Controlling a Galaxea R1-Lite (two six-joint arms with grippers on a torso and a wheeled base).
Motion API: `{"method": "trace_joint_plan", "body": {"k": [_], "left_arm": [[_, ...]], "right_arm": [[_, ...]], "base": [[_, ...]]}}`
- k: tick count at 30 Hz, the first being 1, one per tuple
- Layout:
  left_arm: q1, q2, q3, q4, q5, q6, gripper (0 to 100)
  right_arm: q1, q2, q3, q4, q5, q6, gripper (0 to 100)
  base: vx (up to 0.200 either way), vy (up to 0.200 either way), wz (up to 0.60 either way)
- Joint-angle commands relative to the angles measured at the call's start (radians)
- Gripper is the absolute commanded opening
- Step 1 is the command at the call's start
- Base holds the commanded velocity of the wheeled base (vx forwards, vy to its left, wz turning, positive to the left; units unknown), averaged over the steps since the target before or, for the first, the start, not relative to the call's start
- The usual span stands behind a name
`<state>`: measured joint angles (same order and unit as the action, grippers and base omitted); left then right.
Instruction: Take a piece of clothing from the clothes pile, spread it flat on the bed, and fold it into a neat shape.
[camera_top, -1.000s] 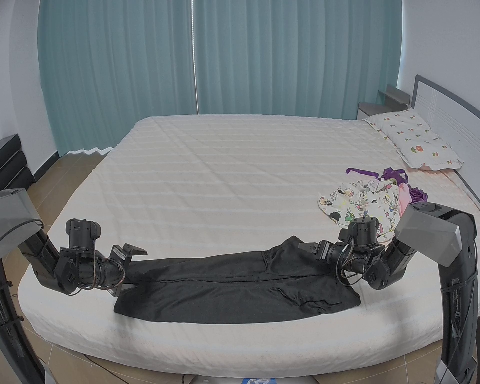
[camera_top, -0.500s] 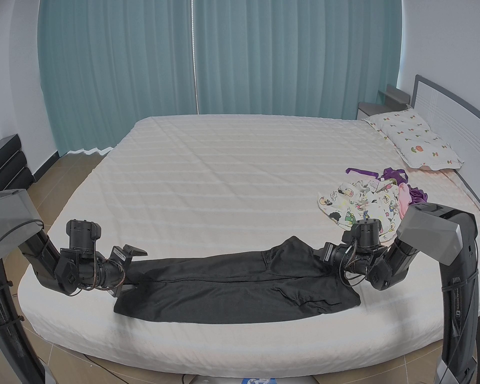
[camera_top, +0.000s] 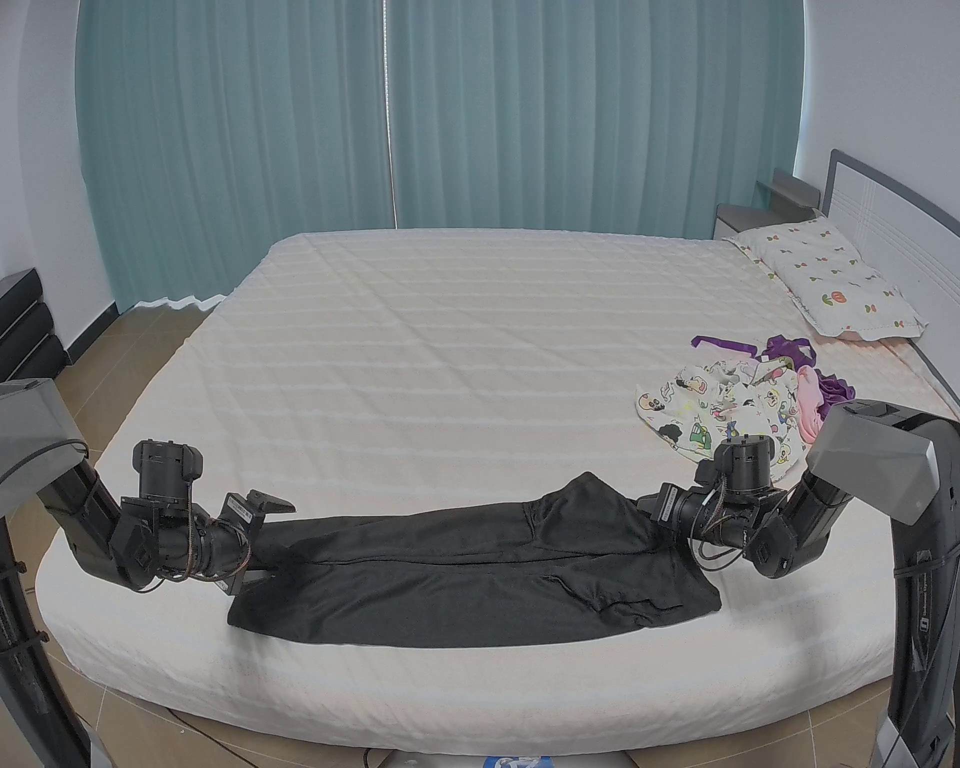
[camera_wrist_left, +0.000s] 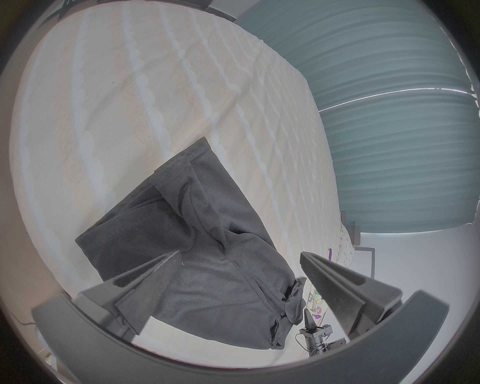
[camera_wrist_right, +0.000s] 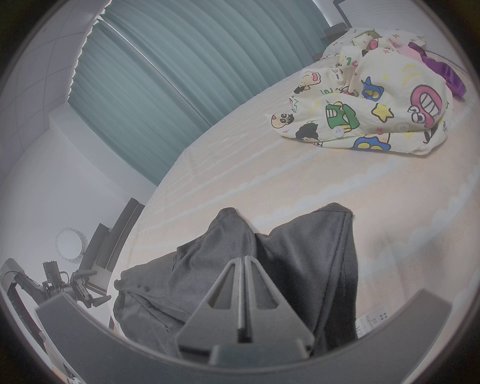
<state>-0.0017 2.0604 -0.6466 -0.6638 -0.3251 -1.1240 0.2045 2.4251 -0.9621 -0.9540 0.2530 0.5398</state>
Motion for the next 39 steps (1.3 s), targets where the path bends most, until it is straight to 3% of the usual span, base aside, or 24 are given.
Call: {"method": "trace_joint_plan", "body": {"k": [1, 2, 3, 20, 21, 39], "left_arm": [[0.0, 0.003, -0.001, 0.0, 0.0, 0.0, 100], [0.0, 0.003, -0.001, 0.0, 0.0, 0.0, 100], [0.0, 0.003, -0.001, 0.0, 0.0, 0.0, 100], [0.0, 0.007, -0.002, 0.0, 0.0, 0.0, 100], [0.0, 0.007, -0.002, 0.0, 0.0, 0.0, 100], [0.0, 0.007, -0.002, 0.0, 0.0, 0.0, 100]], "right_arm": [[0.006, 0.008, -0.013, 0.009, 0.0, 0.0, 0], [0.006, 0.008, -0.013, 0.012, 0.0, -0.001, 0], [0.009, 0.009, -0.013, 0.012, 0.0, -0.001, 100], [0.021, 0.051, -0.053, 0.011, 0.003, 0.009, 100], [0.021, 0.051, -0.053, 0.011, 0.003, 0.009, 0], [-0.007, -0.009, 0.042, -0.002, 0.002, -0.004, 0]], "base": [[0.0, 0.0, 0.0], [0.0, 0.0, 0.0], [0.0, 0.0, 0.0], [0.0, 0.0, 0.0], [0.0, 0.0, 0.0], [0.0, 0.0, 0.0]]}}
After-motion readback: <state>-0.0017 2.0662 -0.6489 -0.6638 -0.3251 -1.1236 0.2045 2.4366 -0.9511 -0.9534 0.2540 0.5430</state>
